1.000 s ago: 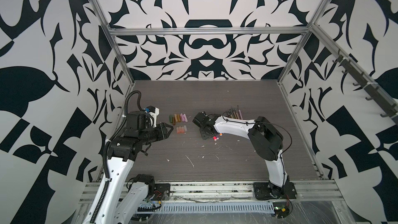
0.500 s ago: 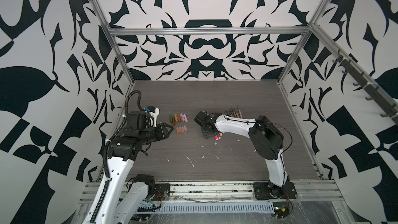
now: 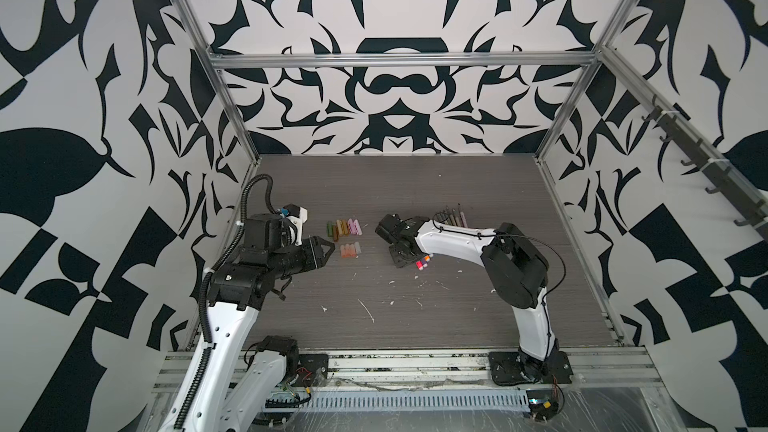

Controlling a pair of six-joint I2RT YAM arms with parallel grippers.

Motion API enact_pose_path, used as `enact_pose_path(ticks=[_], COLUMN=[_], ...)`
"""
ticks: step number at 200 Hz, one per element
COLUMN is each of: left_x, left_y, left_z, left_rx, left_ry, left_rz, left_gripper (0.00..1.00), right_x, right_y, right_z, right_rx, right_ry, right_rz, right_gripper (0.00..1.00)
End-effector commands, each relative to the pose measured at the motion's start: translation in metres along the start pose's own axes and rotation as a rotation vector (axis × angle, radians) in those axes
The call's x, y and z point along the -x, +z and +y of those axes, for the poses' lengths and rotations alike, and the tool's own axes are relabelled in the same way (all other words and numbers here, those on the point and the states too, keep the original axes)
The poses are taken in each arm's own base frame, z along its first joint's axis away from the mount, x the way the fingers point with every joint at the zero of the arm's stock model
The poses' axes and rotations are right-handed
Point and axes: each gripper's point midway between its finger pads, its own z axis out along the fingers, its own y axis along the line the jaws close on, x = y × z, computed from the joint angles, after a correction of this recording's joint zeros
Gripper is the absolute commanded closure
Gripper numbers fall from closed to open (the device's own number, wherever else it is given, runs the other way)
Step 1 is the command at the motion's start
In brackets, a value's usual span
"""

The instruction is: Open the pen caps

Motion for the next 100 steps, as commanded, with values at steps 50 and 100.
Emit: enact_pose_path(ticks=[50, 100], left_x=[0.02, 0.091], left_y=[-0.005, -0.015], left_z=[0.005, -0.003], left_rx=[0.037, -0.09], left_ry=[-0.015, 0.035], left_rz=[-0.105, -0.609], left_gripper=[0.01, 0.01], right_x=[0.047, 0.021], right_y=[-0.195, -0.223], right_z=[-0.072, -0.19], right_rx=[-0.028, -0.251], right_ry=[0.069, 0.258], right_rz=[-0.573, -0.797], right_gripper=[0.81, 0.84])
